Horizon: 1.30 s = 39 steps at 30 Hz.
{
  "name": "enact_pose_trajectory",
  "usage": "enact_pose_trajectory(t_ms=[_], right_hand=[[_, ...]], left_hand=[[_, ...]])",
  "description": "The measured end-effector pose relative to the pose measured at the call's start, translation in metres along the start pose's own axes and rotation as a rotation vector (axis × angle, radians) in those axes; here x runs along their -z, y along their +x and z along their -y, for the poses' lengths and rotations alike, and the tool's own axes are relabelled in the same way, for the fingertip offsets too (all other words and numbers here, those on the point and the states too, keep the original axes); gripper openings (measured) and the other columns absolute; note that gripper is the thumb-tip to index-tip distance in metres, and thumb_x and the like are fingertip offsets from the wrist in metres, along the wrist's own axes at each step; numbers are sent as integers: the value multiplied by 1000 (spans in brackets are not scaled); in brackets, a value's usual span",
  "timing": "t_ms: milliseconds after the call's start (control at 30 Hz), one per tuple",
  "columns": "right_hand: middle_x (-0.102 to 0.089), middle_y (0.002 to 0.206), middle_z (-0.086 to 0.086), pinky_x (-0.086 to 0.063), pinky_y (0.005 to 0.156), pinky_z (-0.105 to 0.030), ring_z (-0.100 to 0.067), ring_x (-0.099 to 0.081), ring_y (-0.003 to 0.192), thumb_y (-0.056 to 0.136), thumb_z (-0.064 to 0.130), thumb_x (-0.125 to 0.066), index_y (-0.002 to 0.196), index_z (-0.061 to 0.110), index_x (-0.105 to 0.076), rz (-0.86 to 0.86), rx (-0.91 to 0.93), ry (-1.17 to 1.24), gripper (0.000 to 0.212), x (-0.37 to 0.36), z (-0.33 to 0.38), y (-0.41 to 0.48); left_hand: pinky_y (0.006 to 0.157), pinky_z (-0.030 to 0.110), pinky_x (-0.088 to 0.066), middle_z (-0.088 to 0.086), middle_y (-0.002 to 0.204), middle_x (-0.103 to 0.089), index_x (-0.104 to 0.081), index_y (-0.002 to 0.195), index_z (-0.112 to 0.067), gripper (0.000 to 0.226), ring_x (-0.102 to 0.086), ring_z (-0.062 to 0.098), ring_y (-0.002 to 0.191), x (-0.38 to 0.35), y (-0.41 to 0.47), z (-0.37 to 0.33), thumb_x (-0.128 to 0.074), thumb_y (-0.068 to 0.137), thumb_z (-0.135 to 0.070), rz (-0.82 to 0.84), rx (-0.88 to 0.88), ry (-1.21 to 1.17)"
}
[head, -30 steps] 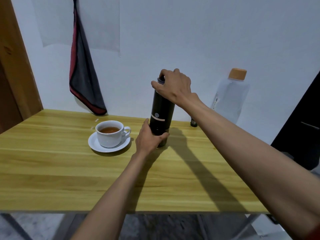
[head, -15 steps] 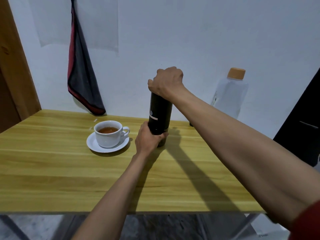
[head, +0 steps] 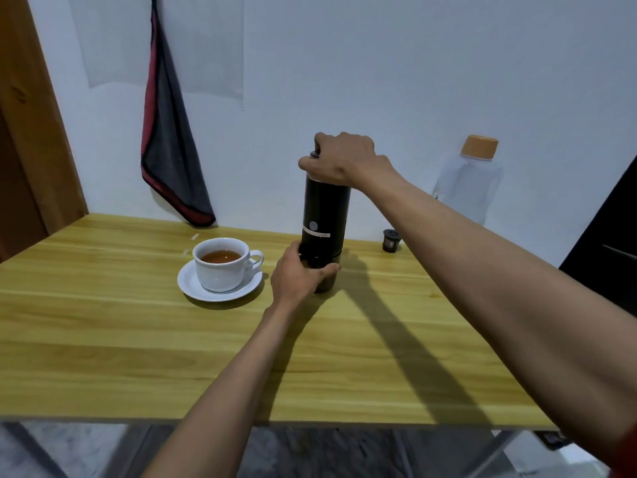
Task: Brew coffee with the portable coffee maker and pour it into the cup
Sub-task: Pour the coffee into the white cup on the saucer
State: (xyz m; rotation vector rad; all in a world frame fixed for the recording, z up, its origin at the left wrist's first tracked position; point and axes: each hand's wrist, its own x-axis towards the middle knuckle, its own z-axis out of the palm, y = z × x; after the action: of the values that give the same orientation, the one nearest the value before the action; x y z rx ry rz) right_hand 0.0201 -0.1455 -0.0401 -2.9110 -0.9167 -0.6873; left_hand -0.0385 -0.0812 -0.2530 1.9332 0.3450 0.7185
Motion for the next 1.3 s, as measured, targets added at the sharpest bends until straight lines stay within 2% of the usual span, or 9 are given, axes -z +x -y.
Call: enact_pose_trajectory(t_ms=[200, 467, 567, 700, 833, 1000, 1133, 1233, 1300], right_hand=[[-54, 102, -2, -35, 72, -34, -26, -54, 90, 85, 53, -45, 100, 22, -52, -25, 125, 180, 35, -7, -21, -2], [-54, 106, -3, -37, 74, -33, -27, -55, 90, 90, 49, -44, 110, 18, -57, -42, 209, 205, 40, -18, -26, -7], [-56, 99, -2, -34, 70, -33, -27, -56, 87, 89, 52, -45, 106, 22, -56, -90, 166, 187, 36, -21, -25, -8], [-59, 89, 5, -33, 66, -32, -24, -55, 86, 87, 68, -46, 99, 27, -57, -126, 105, 222, 43, -26, -22, -7], [-59, 82, 12, -32, 59, -27, -22, -56, 85, 83, 54, -53, 96, 30, -59, -131, 128, 339, 27, -28, -27, -5], [-62, 79, 16, -35, 60, -26, -18, -58, 85, 79, 55, -54, 92, 32, -58, -95, 158, 392, 26, -27, -32, -3], [-62, 97, 13, -38, 69, -30, -18, -58, 92, 80, 68, -53, 106, 37, -59, -97, 137, 400, 41, -28, -31, -8], [-59, 107, 11, -43, 81, -34, -15, -57, 98, 73, 82, -54, 127, 39, -48, -125, 42, 578, 69, -33, -31, -22], [-60, 118, 10, -45, 86, -35, -12, -57, 104, 68, 86, -56, 133, 40, -41, -143, -50, 753, 81, -41, -32, -35]], left_hand=[[94, 44, -54, -2, 122, -68, -58, 130, -18, 76, -62, 18, 111, 4, 3, 3, -88, 66, -48, 43, -9, -44], [91, 37, -52, -6, 118, -68, -59, 129, -21, 77, -61, 14, 107, 8, 8, 4, -89, 64, -46, 81, 2, -78], [87, 33, -50, -9, 113, -66, -60, 129, -21, 75, -61, 12, 105, 7, 8, 4, -90, 64, -45, 88, 4, -86], [85, 31, -50, -10, 112, -69, -63, 125, -24, 75, -62, 9, 103, 10, 12, 7, -91, 59, -46, 124, 20, -123], [84, 28, -53, -15, 106, -71, -68, 117, -28, 71, -66, 6, 102, 13, 23, 11, -94, 53, -42, 183, 39, -169], [89, 32, -57, -8, 103, -75, -70, 111, -26, 66, -71, 9, 98, 13, 32, 16, -98, 51, -37, 282, 38, -249], [87, 26, -56, -15, 103, -74, -68, 109, -33, 69, -70, 3, 97, 14, 29, 18, -95, 48, -47, 292, 35, -250], [88, 27, -53, -14, 109, -72, -66, 119, -29, 78, -67, 5, 103, 14, 25, 16, -92, 50, -53, 259, 3, -188], [87, 25, -50, -12, 117, -69, -61, 128, -27, 86, -63, 6, 108, 14, 21, 14, -91, 53, -54, 228, -11, -145]])
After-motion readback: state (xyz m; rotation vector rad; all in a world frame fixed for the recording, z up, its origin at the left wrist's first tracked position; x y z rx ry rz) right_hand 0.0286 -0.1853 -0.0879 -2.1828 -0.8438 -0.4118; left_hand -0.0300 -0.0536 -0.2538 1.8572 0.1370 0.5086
